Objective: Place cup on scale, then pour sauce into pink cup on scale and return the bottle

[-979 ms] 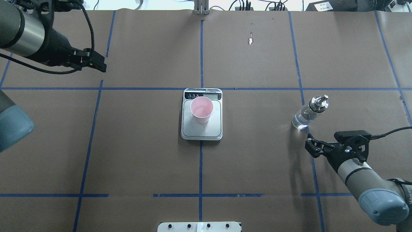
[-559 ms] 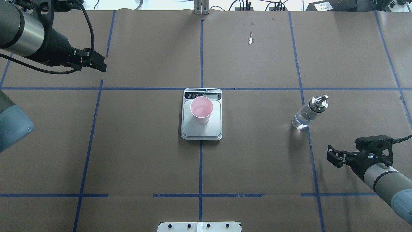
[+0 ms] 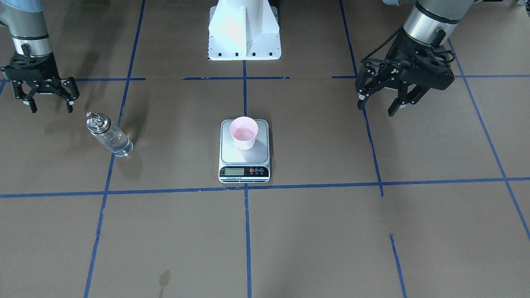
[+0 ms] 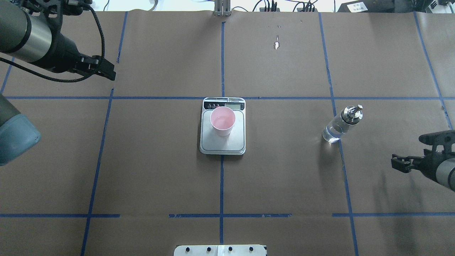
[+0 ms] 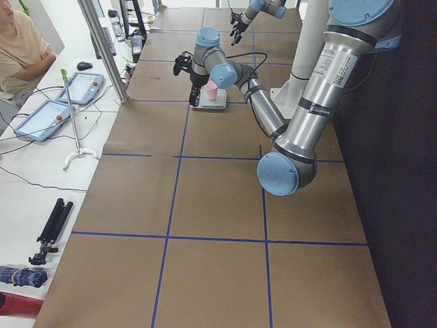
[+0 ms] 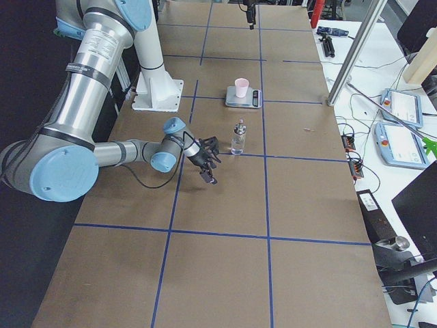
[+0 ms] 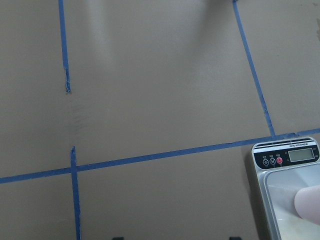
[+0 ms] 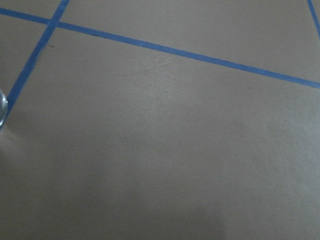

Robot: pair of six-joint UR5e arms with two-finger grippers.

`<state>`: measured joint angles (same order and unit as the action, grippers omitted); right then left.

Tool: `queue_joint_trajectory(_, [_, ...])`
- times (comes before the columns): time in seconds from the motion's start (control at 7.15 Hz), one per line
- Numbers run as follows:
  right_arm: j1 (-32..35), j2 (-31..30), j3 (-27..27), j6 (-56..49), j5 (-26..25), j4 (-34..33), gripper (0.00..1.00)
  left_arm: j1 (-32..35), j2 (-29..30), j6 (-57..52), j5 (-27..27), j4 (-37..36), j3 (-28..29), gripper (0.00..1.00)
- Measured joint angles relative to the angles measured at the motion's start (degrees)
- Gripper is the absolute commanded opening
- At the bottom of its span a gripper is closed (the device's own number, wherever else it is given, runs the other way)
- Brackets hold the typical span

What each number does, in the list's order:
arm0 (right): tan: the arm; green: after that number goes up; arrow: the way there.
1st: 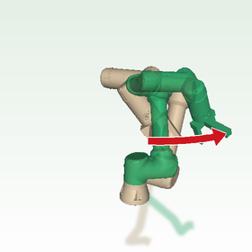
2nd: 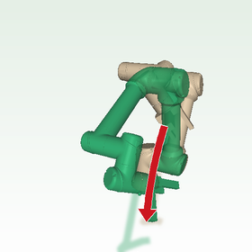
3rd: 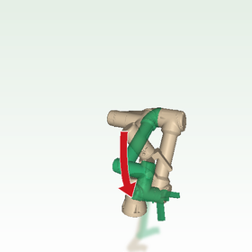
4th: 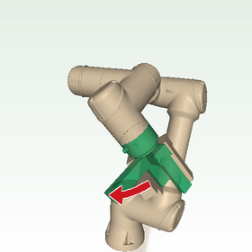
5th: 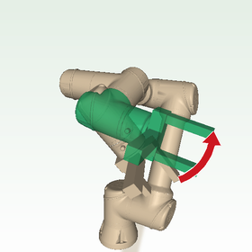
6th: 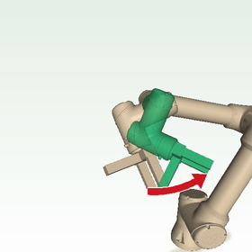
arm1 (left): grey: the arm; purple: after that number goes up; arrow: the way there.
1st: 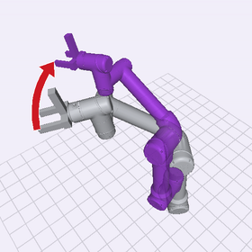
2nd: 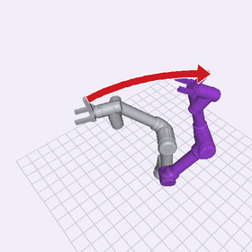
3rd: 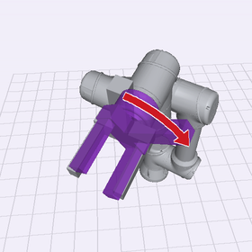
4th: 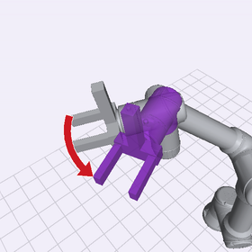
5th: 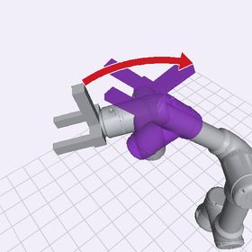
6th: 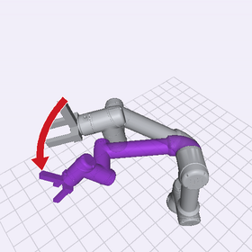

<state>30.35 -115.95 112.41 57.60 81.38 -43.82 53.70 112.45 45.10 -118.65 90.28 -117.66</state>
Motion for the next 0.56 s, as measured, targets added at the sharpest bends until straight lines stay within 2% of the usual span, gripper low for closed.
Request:
queue_joint_trajectory(0.28, [24.0,2.0,-5.4,-20.8,23.3,-0.3,1.00,2.7,-1.7,-7.2,0.4,0.0,1.5,0.77])
queue_joint_trajectory(0.56, [44.3,7.7,-15.5,-37.2,44.5,-3.0,1.00,8.9,-4.9,-19.5,0.4,0.2,4.1,0.81])
